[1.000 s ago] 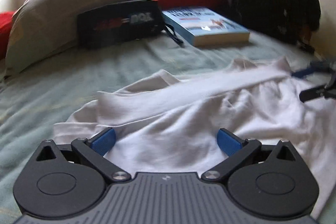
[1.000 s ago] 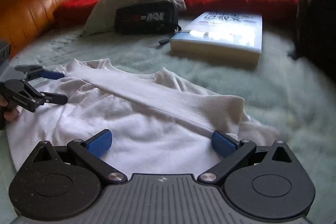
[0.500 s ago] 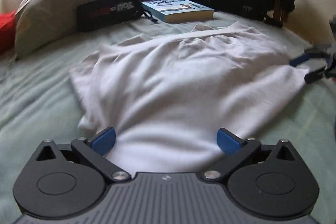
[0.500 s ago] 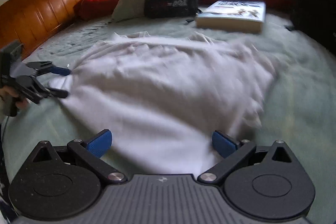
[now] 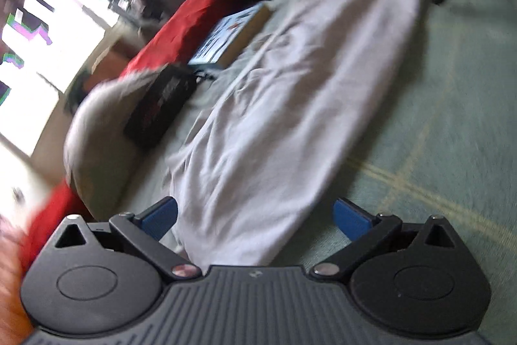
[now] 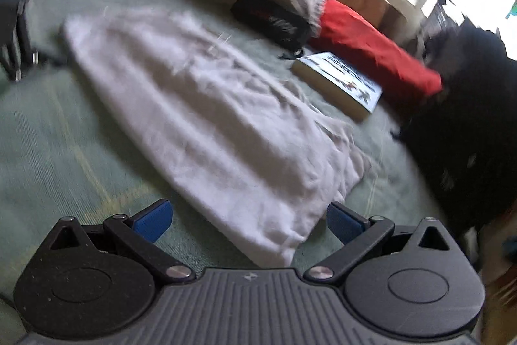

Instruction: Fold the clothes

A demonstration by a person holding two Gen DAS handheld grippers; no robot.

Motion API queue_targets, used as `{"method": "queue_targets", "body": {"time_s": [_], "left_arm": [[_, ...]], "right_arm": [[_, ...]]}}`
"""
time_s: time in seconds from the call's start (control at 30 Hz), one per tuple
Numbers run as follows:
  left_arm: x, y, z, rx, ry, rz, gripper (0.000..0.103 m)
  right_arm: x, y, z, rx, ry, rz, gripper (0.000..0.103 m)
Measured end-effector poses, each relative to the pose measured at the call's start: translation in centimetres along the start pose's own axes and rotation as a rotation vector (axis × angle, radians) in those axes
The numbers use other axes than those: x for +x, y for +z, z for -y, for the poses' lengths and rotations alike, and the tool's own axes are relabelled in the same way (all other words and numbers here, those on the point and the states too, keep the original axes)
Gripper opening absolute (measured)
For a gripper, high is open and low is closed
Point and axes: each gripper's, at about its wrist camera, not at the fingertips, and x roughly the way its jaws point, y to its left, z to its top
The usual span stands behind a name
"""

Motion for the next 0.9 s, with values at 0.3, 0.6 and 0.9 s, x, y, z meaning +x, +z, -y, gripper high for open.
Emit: {"method": "queue_targets", "body": {"time_s": [0.3,0.6,0.9], "left_arm": [[1.8,0.0,0.8,0.242,0.128,-0.033,0.102],[3.7,4.6,3.8,0.355,0.128,0.092,0.102],[4.9,1.7,2.2,0.441,0.228,0.007,0.102]], "right_arm": [[2.1,1.1,-2.1,-0.161,-0.100,-0.025,0.103],[4.0,4.0,-5.4,-0.334,-0.155,0.035,0.103],[4.5,2.4,-3.2,-0.388,-0.250,-0.001,0.103]]}}
